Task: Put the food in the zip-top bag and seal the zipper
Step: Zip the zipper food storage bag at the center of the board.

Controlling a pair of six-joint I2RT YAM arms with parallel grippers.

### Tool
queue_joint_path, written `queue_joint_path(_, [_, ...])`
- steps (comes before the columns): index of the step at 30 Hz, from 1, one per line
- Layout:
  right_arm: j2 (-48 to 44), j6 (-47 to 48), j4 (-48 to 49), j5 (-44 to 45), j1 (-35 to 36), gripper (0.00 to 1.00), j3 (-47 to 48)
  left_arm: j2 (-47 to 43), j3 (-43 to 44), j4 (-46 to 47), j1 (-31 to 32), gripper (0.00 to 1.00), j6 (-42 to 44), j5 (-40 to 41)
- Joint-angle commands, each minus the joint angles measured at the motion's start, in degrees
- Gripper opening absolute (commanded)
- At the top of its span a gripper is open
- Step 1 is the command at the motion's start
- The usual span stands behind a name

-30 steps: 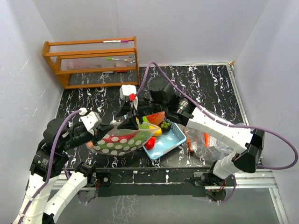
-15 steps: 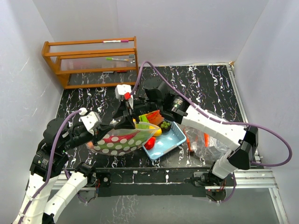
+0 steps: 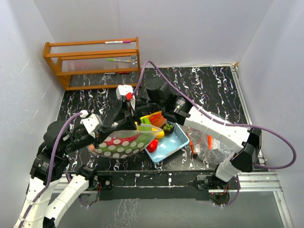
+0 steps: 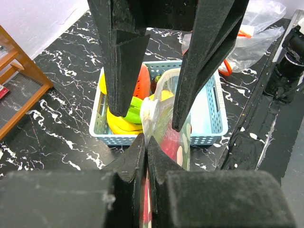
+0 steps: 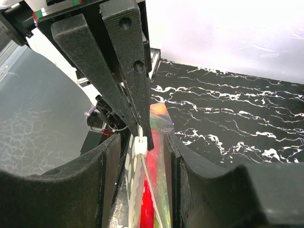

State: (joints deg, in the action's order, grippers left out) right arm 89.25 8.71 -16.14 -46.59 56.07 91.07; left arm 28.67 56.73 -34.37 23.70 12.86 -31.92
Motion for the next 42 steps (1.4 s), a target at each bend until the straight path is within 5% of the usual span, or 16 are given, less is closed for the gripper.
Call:
queue_joint_path(1, [0.04,-0.71,2.50,-1.11,-0.27,0.43,2.60,-0.80,0.40,2.64,0.00,0.00,-0.07,-0.15])
queue_joint_path(15, [0.68,-1.44,1.57,-0.50,-0.27,0.16,3.35,-1.16,0.38,2.88,0.00,0.00,-0.19,0.19])
queue_joint_path(42, [-1.38,-1.32,-0.64,8.23,-1.19,0.08,-2.74,-1.42,2.67,3.85,0.01,0.00,-0.36,1.79])
